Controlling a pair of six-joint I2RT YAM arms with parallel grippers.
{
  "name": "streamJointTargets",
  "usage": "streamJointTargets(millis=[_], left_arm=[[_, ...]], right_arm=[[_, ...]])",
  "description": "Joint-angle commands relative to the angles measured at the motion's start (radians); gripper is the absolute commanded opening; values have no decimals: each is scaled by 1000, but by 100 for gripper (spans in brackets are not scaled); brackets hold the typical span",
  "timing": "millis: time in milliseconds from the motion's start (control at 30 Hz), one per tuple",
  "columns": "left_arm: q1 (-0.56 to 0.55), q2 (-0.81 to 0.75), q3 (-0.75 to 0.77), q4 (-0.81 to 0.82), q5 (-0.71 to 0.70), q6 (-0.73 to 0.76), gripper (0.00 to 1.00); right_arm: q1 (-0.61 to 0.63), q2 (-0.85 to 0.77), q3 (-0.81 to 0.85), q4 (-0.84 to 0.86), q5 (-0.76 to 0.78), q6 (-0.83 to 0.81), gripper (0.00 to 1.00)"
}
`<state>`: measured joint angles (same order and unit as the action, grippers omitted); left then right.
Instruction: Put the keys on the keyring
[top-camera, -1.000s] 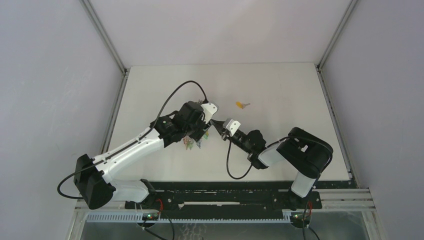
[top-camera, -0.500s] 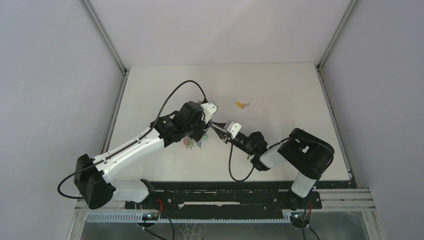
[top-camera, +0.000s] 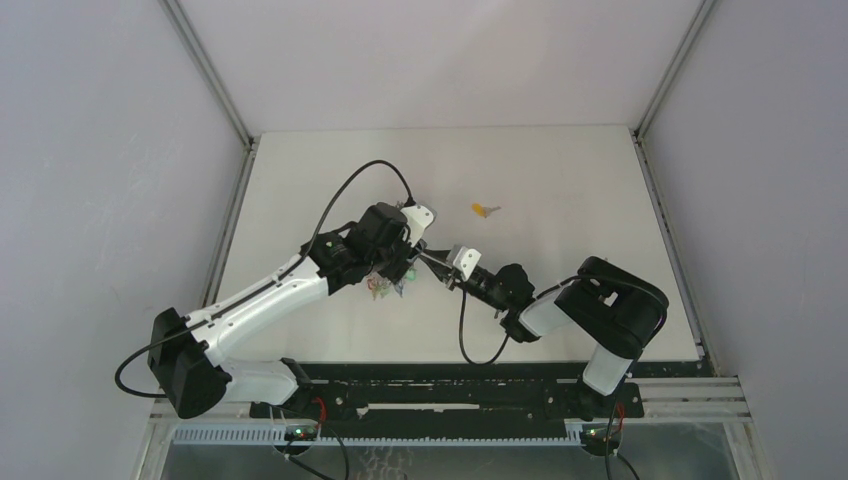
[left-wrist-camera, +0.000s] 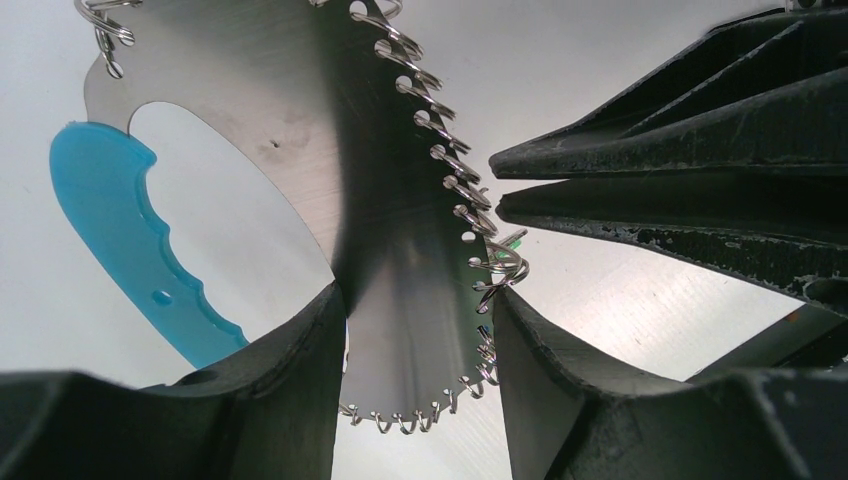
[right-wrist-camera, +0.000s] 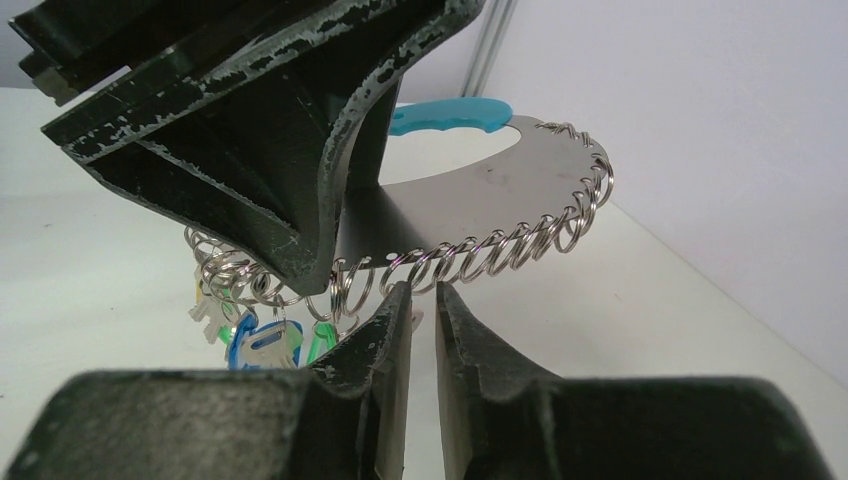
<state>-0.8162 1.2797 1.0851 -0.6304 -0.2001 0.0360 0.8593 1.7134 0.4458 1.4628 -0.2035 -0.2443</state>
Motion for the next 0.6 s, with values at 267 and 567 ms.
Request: streamJointTargets(millis=[267,567], left_arm=[[-6,-28,85,58,35,-9,9],[-6,-26,84,53,42,-8,9]], right_arm=[[17,-6,38,39,46,2,14],[23,-2,42,39,106,-14,14]])
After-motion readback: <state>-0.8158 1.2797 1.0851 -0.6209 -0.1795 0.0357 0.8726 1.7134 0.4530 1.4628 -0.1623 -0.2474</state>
